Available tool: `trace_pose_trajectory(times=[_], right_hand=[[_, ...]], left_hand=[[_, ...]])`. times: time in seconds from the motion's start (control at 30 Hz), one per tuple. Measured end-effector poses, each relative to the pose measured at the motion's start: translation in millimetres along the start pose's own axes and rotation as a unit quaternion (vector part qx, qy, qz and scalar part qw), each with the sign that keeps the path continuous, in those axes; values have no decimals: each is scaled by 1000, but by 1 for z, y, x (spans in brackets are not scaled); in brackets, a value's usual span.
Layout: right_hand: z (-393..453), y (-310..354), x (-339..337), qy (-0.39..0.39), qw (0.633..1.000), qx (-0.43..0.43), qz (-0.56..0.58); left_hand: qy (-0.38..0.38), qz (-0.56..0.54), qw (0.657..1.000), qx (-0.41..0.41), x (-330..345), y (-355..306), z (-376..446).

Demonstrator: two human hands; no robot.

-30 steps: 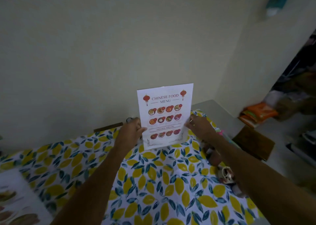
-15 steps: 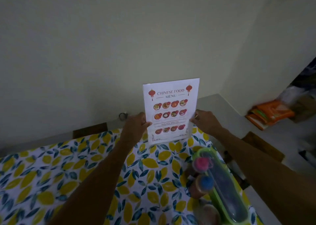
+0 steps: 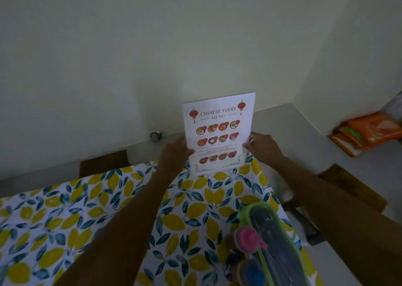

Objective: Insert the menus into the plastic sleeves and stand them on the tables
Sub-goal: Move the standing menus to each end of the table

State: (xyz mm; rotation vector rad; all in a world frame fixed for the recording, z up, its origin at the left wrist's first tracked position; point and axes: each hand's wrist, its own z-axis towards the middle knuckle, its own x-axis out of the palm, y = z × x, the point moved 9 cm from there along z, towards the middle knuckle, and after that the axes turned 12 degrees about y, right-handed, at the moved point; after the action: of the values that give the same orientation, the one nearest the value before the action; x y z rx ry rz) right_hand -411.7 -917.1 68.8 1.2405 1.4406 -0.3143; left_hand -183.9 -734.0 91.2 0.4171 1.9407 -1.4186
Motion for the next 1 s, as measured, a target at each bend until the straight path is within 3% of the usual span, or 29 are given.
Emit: trace_pose_trajectory(times=[0.37,1.0], right_hand=[[47,-24,11,-10,1000,-2,6],[34,-21,22,-27,999,11,27]], left_hand=[[-39,-5,999,-26,26,18,37],[-31,39,998,-50,35,17,35]])
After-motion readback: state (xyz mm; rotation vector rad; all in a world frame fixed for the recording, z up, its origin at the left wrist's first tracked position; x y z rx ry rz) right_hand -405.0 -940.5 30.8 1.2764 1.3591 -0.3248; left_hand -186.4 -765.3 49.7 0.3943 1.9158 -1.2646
